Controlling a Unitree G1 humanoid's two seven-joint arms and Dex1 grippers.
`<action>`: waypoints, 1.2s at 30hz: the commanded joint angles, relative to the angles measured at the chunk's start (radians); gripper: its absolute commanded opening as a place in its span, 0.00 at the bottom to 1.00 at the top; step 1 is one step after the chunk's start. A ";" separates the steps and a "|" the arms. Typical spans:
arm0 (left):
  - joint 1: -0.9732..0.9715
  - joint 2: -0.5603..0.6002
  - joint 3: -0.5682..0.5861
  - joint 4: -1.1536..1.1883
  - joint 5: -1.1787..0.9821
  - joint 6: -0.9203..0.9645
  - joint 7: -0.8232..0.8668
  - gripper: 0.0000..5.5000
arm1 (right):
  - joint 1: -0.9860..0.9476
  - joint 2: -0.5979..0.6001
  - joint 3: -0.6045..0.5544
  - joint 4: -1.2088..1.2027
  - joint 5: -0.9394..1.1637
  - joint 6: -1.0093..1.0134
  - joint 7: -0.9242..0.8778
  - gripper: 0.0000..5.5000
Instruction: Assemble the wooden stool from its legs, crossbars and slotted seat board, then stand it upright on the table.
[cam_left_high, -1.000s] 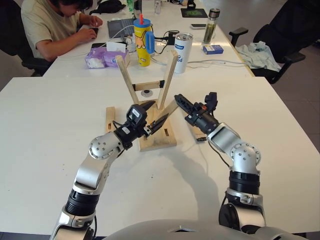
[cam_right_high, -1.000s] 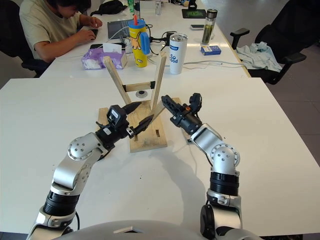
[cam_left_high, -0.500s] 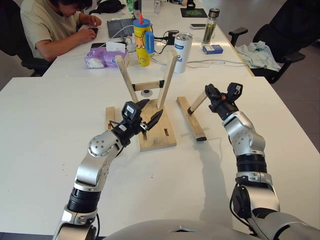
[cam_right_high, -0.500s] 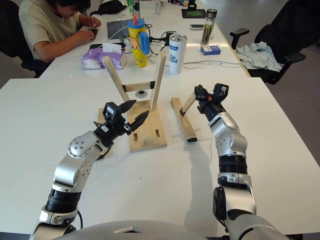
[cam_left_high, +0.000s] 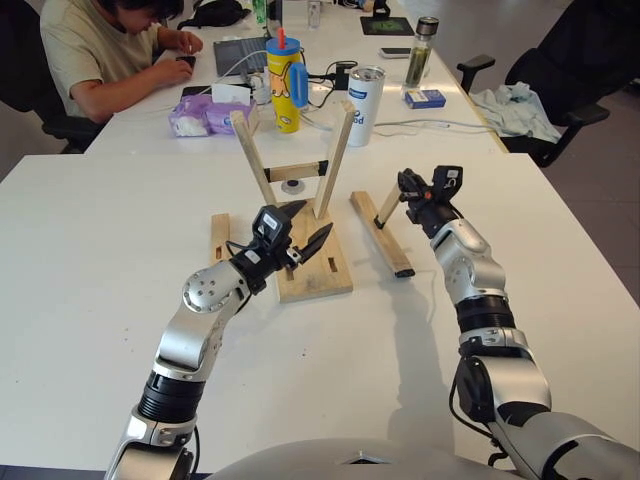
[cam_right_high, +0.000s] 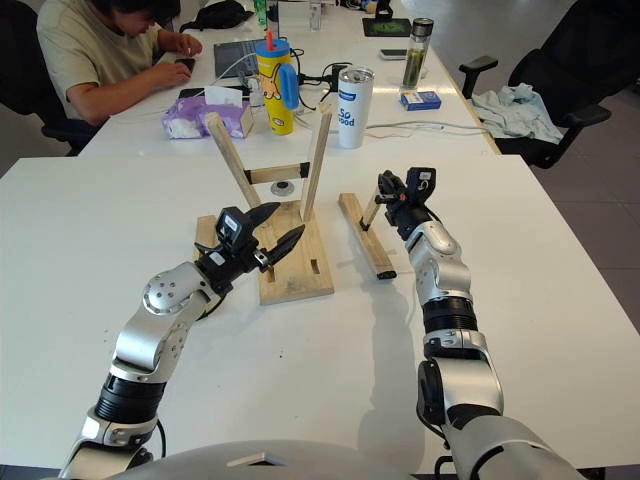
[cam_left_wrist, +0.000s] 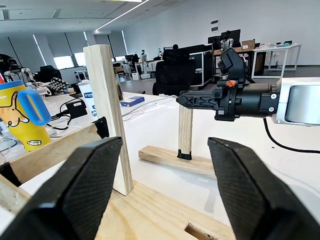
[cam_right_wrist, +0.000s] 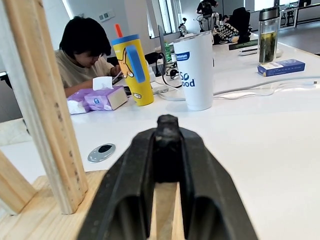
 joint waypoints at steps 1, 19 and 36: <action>0.004 0.006 0.011 0.000 0.006 0.008 0.009 0.58 | 0.113 0.016 0.092 0.017 -0.109 0.066 -0.033 0.08; 0.008 0.010 0.034 0.013 0.009 0.009 0.038 0.58 | 0.174 0.012 0.089 -0.081 -0.093 0.124 -0.009 0.08; 0.009 0.009 0.041 0.045 0.017 -0.016 0.035 0.58 | 0.074 0.000 0.036 -0.250 -0.072 0.069 0.003 0.43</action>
